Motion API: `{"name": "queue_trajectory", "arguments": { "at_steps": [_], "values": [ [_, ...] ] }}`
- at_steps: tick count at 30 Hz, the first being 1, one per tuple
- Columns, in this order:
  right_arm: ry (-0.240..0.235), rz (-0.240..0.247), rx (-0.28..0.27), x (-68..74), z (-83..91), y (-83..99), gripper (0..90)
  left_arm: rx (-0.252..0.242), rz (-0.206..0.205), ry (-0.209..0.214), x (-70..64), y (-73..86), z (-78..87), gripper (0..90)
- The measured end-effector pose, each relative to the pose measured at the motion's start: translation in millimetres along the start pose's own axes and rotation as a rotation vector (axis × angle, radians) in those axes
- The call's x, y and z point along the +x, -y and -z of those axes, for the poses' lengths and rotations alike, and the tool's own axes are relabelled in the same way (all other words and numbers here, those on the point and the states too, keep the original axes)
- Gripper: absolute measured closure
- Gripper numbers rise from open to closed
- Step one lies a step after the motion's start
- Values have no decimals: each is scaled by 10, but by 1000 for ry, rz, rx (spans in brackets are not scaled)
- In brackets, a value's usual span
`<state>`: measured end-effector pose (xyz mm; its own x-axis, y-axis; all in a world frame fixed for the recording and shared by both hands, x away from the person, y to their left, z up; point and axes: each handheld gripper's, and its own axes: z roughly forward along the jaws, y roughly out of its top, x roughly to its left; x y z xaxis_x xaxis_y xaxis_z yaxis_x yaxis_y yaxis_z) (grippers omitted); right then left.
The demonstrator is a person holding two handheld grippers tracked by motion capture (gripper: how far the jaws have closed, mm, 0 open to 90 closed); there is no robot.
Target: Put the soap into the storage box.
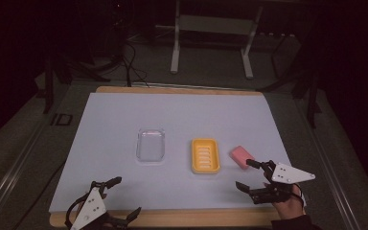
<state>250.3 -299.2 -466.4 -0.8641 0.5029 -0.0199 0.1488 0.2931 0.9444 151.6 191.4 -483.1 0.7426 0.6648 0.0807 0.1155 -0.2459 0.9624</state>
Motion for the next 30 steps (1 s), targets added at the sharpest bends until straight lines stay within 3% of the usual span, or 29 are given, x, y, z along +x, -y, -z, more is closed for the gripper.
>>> {"name": "queue_trajectory", "arguments": {
  "at_steps": [5,11,15,17,19,25,26,27,28,30],
  "values": [
    [-44,2,13,-17,18,5,159,1,4,1,2,-2,1,2],
    [-89,11,111,-78,-43,77,161,9,1,20,-9,-4,-4,2],
    [-80,26,142,-105,-41,90,161,4,-1,19,-11,-6,6,3],
    [-89,-4,136,-134,-25,100,161,3,1,14,-3,-7,10,2],
    [-84,-4,157,-144,-24,104,161,9,-2,11,-8,-4,4,3],
    [-104,-41,298,-218,-33,141,163,12,-8,8,-14,-3,4,3],
    [-104,-41,298,-218,-33,141,163,12,-8,8,-14,-3,4,2],
    [-139,-74,388,-264,-33,165,175,12,-7,8,-12,-3,5,2],
    [-139,-74,388,-264,-33,165,175,12,-7,8,-12,-3,5,2],
    [-168,-96,502,-303,-45,204,175,10,-7,8,-13,-3,6,3]
  ]
}}
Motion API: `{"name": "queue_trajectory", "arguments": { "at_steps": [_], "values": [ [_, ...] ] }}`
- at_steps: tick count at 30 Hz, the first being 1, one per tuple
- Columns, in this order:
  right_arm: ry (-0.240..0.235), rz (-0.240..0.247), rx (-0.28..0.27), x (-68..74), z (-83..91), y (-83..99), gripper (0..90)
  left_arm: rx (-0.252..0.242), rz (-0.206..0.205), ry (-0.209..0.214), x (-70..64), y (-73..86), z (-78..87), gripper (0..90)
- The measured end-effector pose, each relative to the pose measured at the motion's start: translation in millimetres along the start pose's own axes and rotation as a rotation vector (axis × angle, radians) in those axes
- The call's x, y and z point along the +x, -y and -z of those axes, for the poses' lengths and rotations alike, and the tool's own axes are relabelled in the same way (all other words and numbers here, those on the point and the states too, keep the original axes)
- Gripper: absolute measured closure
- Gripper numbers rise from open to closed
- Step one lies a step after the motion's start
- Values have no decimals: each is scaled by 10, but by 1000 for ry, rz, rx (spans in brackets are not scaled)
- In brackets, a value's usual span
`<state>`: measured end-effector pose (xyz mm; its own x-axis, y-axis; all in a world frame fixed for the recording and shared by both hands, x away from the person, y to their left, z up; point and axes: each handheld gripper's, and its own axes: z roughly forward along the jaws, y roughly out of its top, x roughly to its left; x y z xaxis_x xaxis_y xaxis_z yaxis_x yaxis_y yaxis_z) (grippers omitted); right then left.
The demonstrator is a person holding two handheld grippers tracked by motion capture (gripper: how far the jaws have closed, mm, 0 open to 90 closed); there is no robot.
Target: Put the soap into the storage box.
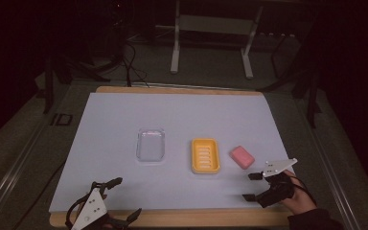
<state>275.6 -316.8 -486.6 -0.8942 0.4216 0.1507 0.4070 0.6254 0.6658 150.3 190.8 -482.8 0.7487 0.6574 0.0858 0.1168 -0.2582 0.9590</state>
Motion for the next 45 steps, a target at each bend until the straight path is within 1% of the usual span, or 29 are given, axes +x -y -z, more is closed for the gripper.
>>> {"name": "queue_trajectory", "arguments": {
  "at_steps": [1,2,3,4,5,6,10,12,14,15,16,19,21,22,23,24,26,27,28,30,32,33,34,35,38,40,41,43,45],
  "values": [
    [1,5,43,-14,-10,5,175,2,0,0,0,0,0,3],
    [1,5,43,-14,-10,5,175,2,0,0,0,0,0,2],
    [4,-1,122,-35,-26,5,175,1,0,-1,1,0,-1,2],
    [2,-5,157,-43,-30,0,175,2,0,-1,1,0,-1,3],
    [2,-5,157,-43,-30,0,175,2,0,-1,1,0,-1,2],
    [5,-1,223,-51,-36,-19,175,2,-1,-2,0,1,-2,3],
    [14,-18,359,-76,-44,-59,175,5,0,-5,0,2,-1,2],
    [18,-26,410,-96,-39,-83,175,3,0,-4,0,2,0,3],
    [20,-59,464,-106,-26,-115,175,4,0,-4,1,1,1,2],
    [20,-59,464,-106,-26,-115,175,4,0,-4,1,1,1,2],
    [21,-60,511,-109,-15,-144,175,5,0,-4,1,1,0,3],
    [26,-66,584,-117,-17,-163,176,5,1,-3,4,1,1,2],
    [35,-83,641,-122,-27,-173,177,2,5,-3,5,1,3,2],
    [35,-83,641,-122,-27,-173,177,2,5,-3,5,1,3,2],
    [41,-95,667,-125,-31,-181,177,2,5,-3,5,1,3,2],
    [78,-99,708,-134,-30,-211,188,3,5,-4,7,1,3,3],
    [101,-119,737,-148,-17,-246,200,4,4,-3,6,1,2,2],
    [101,-119,737,-148,-17,-246,200,4,4,-3,6,1,2,2],
    [113,-144,761,-159,-1,-287,200,4,4,-2,6,1,1,3],
    [128,-167,788,-171,12,-327,203,5,4,-2,7,1,2,2],
    [132,-157,797,-183,17,-338,210,4,5,-2,7,1,2,2],
    [132,-178,830,-197,22,-365,211,6,4,-2,7,1,2,2],
    [129,-198,846,-202,20,-375,205,6,3,-2,6,1,2,2],
    [129,-198,846,-202,20,-375,205,6,3,-2,6,1,2,2],
    [142,-236,896,-232,-2,-404,184,4,5,-2,7,1,2,3],
    [147,-235,905,-245,-8,-408,168,4,6,-2,8,1,3,2],
    [144,-221,918,-261,-26,-417,150,3,7,-3,8,0,4,2],
    [144,-206,911,-284,-44,-437,137,3,7,-3,8,0,3,2],
    [138,-224,903,-318,-55,-450,136,5,7,-2,8,0,4,3]
  ]
}}
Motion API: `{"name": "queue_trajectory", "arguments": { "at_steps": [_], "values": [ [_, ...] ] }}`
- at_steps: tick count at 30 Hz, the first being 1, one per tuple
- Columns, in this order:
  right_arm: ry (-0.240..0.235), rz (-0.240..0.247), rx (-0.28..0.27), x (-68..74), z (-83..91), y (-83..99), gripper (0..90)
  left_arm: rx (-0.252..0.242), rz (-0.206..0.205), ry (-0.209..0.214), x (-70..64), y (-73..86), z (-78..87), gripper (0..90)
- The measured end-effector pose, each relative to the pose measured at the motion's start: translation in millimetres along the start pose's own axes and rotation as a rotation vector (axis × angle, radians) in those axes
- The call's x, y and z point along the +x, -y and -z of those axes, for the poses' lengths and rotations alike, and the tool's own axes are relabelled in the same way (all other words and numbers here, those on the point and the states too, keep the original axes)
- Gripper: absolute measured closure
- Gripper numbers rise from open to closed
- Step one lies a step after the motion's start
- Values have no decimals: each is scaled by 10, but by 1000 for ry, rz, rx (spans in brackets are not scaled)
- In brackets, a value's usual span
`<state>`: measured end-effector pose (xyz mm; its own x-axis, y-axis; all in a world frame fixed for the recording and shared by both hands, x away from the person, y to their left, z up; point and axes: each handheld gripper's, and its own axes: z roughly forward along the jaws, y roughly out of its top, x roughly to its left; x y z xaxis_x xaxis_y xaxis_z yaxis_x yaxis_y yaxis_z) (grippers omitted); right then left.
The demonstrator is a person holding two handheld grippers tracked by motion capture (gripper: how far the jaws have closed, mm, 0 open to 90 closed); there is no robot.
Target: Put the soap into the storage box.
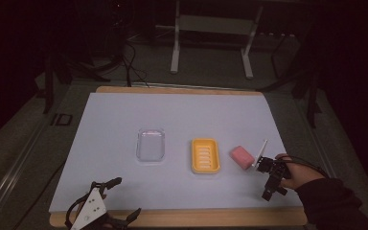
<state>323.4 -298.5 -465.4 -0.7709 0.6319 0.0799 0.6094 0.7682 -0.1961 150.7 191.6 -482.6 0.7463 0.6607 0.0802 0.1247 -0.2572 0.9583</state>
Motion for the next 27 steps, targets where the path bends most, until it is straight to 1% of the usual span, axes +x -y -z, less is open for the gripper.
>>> {"name": "queue_trajectory", "arguments": {
  "at_steps": [1,3,6,7,10,12,15,16,18,19,20,23,25,26,27],
  "values": [
    [0,0,0,0,0,0,136,1,0,0,0,0,0,3],
    [1,-34,-4,-46,0,-35,133,-3,4,1,3,-2,5,2],
    [11,-46,-2,-73,3,-58,126,-2,4,1,3,-1,4,2],
    [12,-70,-2,-103,14,-82,125,-1,5,1,3,-1,3,2],
    [21,-77,-4,-120,22,-105,117,1,3,3,2,-1,1,2],
    [3,-52,5,-108,26,-139,115,3,0,4,2,0,-1,2],
    [-8,-61,0,-106,30,-153,115,3,-1,4,1,0,-1,2],
    [-5,-81,-12,-120,50,-192,115,3,0,3,1,0,0,2],
    [-16,-102,-33,-146,71,-220,115,2,0,3,3,0,1,3],
    [-16,-102,-33,-146,71,-220,115,2,0,3,3,0,1,3],
    [-25,-110,-45,-159,79,-233,115,3,1,4,3,-1,3,3],
    [-30,-123,-73,-188,117,-287,114,4,1,5,3,-1,3,2],
    [-25,-138,-81,-200,136,-313,116,4,3,5,4,-1,3,2],
    [-9,-143,-81,-206,144,-331,127,2,3,6,5,0,2,2],
    [-4,-148,-82,-209,148,-343,129,3,3,6,5,0,2,2]
  ]
}}
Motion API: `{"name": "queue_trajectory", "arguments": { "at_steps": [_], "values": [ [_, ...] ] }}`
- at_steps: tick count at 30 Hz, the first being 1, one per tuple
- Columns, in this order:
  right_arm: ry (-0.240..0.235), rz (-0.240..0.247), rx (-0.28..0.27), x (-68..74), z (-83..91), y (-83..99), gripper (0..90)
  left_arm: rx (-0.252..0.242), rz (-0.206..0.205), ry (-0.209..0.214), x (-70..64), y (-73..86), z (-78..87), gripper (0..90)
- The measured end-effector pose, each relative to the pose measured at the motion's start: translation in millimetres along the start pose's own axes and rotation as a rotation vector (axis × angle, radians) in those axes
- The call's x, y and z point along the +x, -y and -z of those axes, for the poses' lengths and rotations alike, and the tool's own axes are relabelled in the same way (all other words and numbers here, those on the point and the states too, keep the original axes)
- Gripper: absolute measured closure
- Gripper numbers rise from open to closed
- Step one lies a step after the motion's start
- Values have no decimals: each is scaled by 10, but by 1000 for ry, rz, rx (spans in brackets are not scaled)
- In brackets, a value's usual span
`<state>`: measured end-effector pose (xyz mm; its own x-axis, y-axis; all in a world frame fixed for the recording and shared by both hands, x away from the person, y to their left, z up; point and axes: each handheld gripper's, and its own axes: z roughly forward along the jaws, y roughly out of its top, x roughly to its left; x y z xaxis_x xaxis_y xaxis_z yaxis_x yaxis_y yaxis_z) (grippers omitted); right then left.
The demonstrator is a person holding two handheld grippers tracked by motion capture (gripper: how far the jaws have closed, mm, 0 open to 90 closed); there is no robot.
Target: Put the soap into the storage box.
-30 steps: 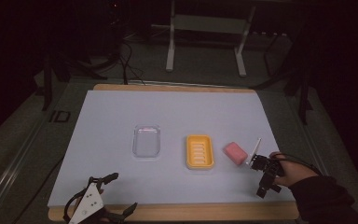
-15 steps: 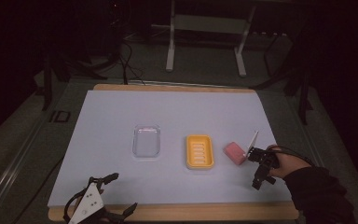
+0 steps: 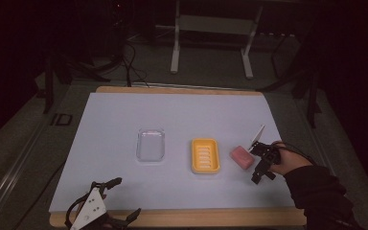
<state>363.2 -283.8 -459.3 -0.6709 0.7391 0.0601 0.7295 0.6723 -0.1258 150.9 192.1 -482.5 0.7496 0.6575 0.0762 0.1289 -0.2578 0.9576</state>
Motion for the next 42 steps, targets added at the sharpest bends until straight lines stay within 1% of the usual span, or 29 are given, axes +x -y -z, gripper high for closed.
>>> {"name": "queue_trajectory", "arguments": {
  "at_steps": [3,5,7,11,14,16,17,19,22,24,25,28,29,30,31,32,34,36,37,39,40,41,42],
  "values": [
    [-4,-10,-32,-15,9,-57,133,-1,1,1,1,0,0,2],
    [-24,-15,-56,-23,11,-96,132,0,1,0,0,0,1,2],
    [-18,-4,-75,-18,9,-136,132,-1,2,-1,1,0,3,2],
    [-17,-1,-100,-5,10,-204,132,0,2,0,4,0,2,3],
    [13,22,-116,-7,22,-248,133,1,2,1,3,0,2,2],
    [26,35,-128,-16,34,-274,152,-1,3,1,4,0,3,2],
    [37,50,-145,-23,41,-292,155,0,3,0,5,0,4,2],
    [48,50,-171,-46,48,-326,183,2,3,0,7,0,4,2],
    [36,43,-198,-73,46,-376,192,4,2,0,8,1,3,2],
    [21,30,-212,-86,30,-411,193,5,2,0,8,1,3,3],
    [13,20,-211,-93,21,-424,200,5,2,0,9,1,2,2],
    [20,7,-205,-108,-8,-463,214,6,2,0,8,2,2,2],
    [23,16,-208,-115,-18,-475,222,6,2,0,5,3,1,2],
    [26,30,-213,-126,-45,-508,260,8,1,-2,5,3,1,3],
    [37,46,-217,-130,-56,-520,275,8,0,-3,7,4,1,2],
    [45,56,-222,-134,-73,-530,279,8,0,-4,8,4,2,2],
    [38,60,-217,-142,-109,-551,281,8,1,-6,9,4,2,2],
    [38,41,-207,-153,-144,-574,281,9,2,-6,9,4,0,3],
    [40,40,-206,-156,-163,-584,284,9,2,-5,9,5,-1,2],
    [35,29,-202,-169,-190,-602,330,10,1,-4,7,5,-3,3],
    [34,20,-201,-167,-201,-611,335,10,1,-3,7,5,-3,2],
    [40,28,-204,-174,-216,-616,340,10,1,-3,7,5,-3,2],
    [31,21,-203,-171,-228,-621,348,10,2,-4,7,5,-4,3]
  ]
}}
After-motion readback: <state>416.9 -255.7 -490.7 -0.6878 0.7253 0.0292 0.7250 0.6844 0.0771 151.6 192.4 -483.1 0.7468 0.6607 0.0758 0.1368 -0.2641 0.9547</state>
